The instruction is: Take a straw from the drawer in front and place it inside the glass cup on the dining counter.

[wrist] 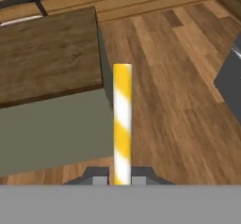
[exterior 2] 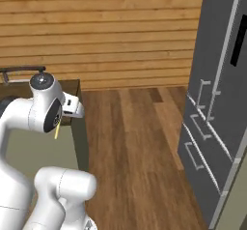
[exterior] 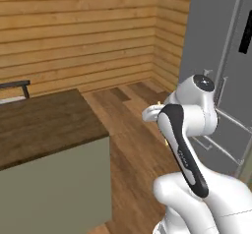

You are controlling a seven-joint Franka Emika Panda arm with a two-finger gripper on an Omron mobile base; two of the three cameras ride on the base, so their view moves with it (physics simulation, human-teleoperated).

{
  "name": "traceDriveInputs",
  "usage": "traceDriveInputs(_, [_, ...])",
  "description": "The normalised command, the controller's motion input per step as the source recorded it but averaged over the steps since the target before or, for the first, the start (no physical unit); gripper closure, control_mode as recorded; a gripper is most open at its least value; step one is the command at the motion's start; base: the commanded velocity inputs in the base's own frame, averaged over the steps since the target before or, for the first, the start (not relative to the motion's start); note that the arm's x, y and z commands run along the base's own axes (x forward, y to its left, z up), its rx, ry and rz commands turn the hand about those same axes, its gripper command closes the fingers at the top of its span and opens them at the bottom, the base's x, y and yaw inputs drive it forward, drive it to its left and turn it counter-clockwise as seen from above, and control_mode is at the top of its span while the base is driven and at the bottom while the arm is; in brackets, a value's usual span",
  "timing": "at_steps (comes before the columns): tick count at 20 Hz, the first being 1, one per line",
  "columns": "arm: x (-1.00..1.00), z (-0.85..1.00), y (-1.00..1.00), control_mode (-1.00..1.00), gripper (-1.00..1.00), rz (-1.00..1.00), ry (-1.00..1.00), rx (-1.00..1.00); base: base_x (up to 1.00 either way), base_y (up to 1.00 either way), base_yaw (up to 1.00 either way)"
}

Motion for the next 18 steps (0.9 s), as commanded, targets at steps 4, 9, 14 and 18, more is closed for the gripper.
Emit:
traceDriveInputs(4, [0.00, 0.00, 0.00, 1.00, 1.00, 0.00, 0.00, 0.00, 1.00, -0.66, 0.25])
traceDriveInputs(9, [0.00, 0.00, 0.00, 1.00, 1.00, 0.00, 0.00, 0.00, 1.00, -0.53, 0.26])
traceDriveInputs(14, [0.00, 0.00, 0.00, 1.00, 1.00, 0.00, 0.00, 0.00, 1.00, -0.20, 0.25])
traceDriveInputs(18, [0.00, 0.00, 0.00, 1.00, 1.00, 0.00, 0.00, 0.00, 1.00, -0.01, 0.26])
